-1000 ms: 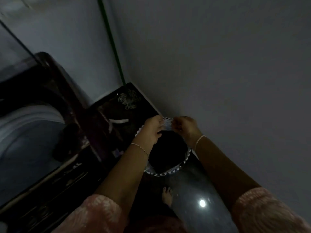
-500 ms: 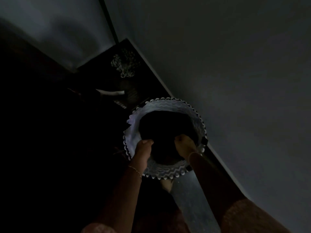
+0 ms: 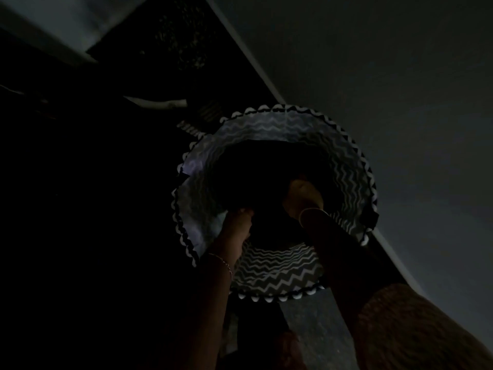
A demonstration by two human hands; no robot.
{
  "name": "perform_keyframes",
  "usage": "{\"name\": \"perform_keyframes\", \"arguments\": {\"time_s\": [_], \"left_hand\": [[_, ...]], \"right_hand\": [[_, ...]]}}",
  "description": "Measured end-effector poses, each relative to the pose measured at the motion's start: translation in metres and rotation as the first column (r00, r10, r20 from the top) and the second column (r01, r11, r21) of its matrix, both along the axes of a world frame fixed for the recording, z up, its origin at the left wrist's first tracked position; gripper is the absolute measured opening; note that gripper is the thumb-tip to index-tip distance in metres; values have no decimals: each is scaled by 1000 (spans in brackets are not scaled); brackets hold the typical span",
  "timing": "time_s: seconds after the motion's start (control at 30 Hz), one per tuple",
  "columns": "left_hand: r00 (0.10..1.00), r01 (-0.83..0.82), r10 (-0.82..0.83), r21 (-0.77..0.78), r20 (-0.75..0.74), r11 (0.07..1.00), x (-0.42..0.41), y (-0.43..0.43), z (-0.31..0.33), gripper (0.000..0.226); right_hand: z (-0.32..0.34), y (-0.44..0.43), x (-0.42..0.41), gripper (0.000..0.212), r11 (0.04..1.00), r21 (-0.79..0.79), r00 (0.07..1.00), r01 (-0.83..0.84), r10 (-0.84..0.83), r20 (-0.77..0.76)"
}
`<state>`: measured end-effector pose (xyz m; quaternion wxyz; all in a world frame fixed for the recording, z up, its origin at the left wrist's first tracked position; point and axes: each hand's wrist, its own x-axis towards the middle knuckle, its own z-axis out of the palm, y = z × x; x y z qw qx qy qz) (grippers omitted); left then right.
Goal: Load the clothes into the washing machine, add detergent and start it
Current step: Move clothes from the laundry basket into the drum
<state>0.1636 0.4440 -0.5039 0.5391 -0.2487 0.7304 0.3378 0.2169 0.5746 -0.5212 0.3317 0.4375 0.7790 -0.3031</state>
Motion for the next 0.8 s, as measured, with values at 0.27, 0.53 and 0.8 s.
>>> {"name": "perform_keyframes", "arguments": {"time_s": [0.27, 0.53, 0.8], "left_hand": [[993, -111, 110, 34, 30, 993, -2, 21, 21, 47], [967, -254, 250, 151, 40, 955, 14, 22, 74, 67], [942, -285, 235, 200, 241, 937, 12, 22, 126, 42]], "right_hand": [[16, -1, 6, 48, 950, -82, 936, 301, -310, -165], [66, -16, 21, 18, 265, -568, 330, 779, -944, 13], [150, -37, 28, 39, 114, -640, 277, 760, -948, 159]]}}
